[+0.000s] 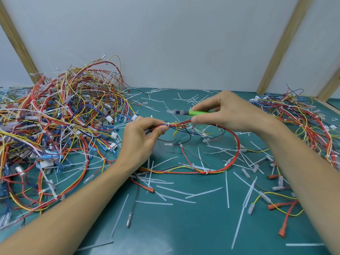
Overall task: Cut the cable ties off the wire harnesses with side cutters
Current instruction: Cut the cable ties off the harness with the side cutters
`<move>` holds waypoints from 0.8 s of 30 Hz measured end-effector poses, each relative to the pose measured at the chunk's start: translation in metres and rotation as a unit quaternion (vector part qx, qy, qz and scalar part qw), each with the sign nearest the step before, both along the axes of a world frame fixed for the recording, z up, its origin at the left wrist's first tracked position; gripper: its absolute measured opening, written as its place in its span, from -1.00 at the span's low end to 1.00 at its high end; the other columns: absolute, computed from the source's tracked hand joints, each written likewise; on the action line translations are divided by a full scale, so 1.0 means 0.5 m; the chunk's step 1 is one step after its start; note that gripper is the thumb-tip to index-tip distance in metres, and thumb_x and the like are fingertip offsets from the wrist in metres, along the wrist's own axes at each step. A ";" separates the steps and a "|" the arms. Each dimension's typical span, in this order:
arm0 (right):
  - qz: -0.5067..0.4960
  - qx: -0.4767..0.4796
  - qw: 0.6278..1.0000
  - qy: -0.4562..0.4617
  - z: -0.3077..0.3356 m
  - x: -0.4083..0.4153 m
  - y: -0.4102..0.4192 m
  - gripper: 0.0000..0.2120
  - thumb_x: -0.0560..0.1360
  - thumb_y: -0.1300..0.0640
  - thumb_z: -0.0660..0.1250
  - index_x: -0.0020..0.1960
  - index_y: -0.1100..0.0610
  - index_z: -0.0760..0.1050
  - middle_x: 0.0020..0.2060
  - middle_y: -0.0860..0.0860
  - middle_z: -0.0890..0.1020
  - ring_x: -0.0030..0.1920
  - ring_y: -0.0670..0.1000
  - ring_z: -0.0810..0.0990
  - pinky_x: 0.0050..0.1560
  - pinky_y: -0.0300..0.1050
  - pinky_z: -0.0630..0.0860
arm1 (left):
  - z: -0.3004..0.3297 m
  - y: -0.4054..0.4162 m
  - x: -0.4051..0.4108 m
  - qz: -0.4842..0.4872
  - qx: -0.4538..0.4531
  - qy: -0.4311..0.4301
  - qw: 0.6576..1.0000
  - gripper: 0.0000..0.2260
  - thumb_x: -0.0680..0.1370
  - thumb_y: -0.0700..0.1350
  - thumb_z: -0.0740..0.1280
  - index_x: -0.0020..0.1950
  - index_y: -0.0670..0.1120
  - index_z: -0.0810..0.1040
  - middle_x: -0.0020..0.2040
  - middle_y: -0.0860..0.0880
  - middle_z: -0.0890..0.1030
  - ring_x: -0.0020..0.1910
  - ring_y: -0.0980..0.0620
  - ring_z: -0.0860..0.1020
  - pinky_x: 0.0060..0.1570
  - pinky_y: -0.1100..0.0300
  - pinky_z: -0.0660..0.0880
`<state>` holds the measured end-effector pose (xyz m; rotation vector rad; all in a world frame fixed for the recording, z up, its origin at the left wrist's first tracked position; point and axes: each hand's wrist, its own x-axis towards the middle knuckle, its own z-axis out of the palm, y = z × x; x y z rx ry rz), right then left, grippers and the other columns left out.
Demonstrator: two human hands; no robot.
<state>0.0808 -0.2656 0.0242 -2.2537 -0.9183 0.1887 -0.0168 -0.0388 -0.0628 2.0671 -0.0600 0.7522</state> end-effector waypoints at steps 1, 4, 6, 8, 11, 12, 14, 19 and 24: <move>-0.014 0.031 0.999 -0.001 0.002 -0.002 0.006 -0.86 0.52 -0.08 0.49 -0.01 -0.04 0.71 -0.17 -0.19 0.73 -0.20 -0.16 0.65 -0.10 -0.26 0.54 | 0.000 0.000 0.000 -0.002 -0.004 0.000 1.000 -0.97 0.53 -0.13 0.47 -0.08 -0.03 0.72 -0.21 0.10 0.68 -0.09 0.06 0.57 -0.03 0.23 0.46; -0.068 0.128 0.988 0.056 0.003 -0.005 0.023 -0.81 0.64 0.04 0.33 -0.02 0.16 0.57 -0.26 -0.05 0.62 -0.37 -0.03 0.59 -0.41 -0.12 0.57 | 0.002 0.000 -0.001 -0.006 -0.023 -0.004 1.000 -0.97 0.55 -0.14 0.46 -0.06 -0.05 0.71 -0.21 0.06 0.69 -0.11 0.05 0.58 -0.04 0.25 0.45; -0.084 0.156 0.980 0.088 0.001 -0.009 0.030 -0.89 0.65 0.17 0.27 0.04 0.22 0.51 -0.24 0.04 0.61 -0.37 0.02 0.64 -0.37 -0.03 0.59 | 0.003 0.000 -0.002 -0.012 -0.032 -0.004 0.999 -0.95 0.56 -0.13 0.45 -0.06 -0.08 0.71 -0.22 0.03 0.69 -0.12 0.00 0.60 -0.04 0.20 0.48; -0.085 0.151 0.982 0.070 -0.003 -0.011 0.030 -0.92 0.60 0.31 0.29 0.06 0.18 0.48 -0.11 0.11 0.68 -0.35 0.03 0.63 -0.32 0.01 0.59 | 0.007 -0.002 -0.004 -0.024 -0.043 -0.004 0.999 -0.93 0.57 -0.15 0.44 -0.05 -0.12 0.71 -0.23 0.00 0.69 -0.16 0.02 0.62 -0.07 0.22 0.50; -0.052 0.111 0.992 0.040 -0.011 -0.018 0.035 -0.80 0.52 0.36 0.38 0.09 0.17 0.49 0.00 -0.06 0.74 -0.33 -0.04 0.62 -0.34 -0.09 0.60 | 0.012 -0.006 -0.008 -0.042 -0.053 -0.007 0.998 -0.93 0.56 -0.18 0.44 -0.02 -0.16 0.70 -0.23 -0.04 0.69 -0.22 0.13 0.62 -0.12 0.37 0.48; -0.042 0.085 0.995 0.026 -0.016 -0.020 0.038 -0.78 0.50 0.34 0.43 0.08 0.13 0.51 -0.01 -0.12 0.74 -0.30 -0.09 0.65 -0.34 -0.16 0.59 | 0.013 -0.008 -0.009 -0.046 -0.056 -0.008 0.997 -0.92 0.56 -0.19 0.44 -0.01 -0.17 0.70 -0.22 -0.05 0.69 -0.22 0.13 0.62 -0.12 0.38 0.48; -0.043 0.035 0.998 -0.011 -0.029 -0.020 0.044 -0.75 0.45 0.27 0.50 0.03 0.04 0.52 -0.08 -0.19 0.74 -0.22 -0.20 0.66 -0.23 -0.28 0.52 | 0.015 -0.011 -0.011 -0.049 -0.055 -0.010 0.997 -0.92 0.55 -0.19 0.45 0.00 -0.18 0.70 -0.19 -0.03 0.70 -0.19 0.11 0.64 -0.10 0.38 0.48; -0.065 0.050 0.996 -0.045 -0.036 -0.013 0.043 -0.75 0.44 0.28 0.51 0.00 0.04 0.54 -0.17 -0.15 0.74 -0.14 -0.18 0.68 -0.11 -0.25 0.54 | 0.020 -0.015 -0.017 -0.053 -0.018 -0.014 0.998 -0.81 0.50 -0.18 0.51 0.11 -0.11 0.68 -0.10 0.01 0.69 -0.10 0.15 0.61 -0.01 0.38 0.45; -0.096 0.139 0.986 -0.014 -0.024 0.004 0.028 -0.76 0.48 0.36 0.47 0.03 0.12 0.53 -0.14 -0.06 0.73 -0.29 -0.18 0.62 -0.31 -0.29 0.54 | 0.016 -0.007 -0.011 -0.028 -0.047 0.003 0.998 -0.76 0.56 -0.05 0.45 0.20 -0.05 0.62 -0.03 0.01 0.67 -0.01 0.16 0.60 0.06 0.33 0.43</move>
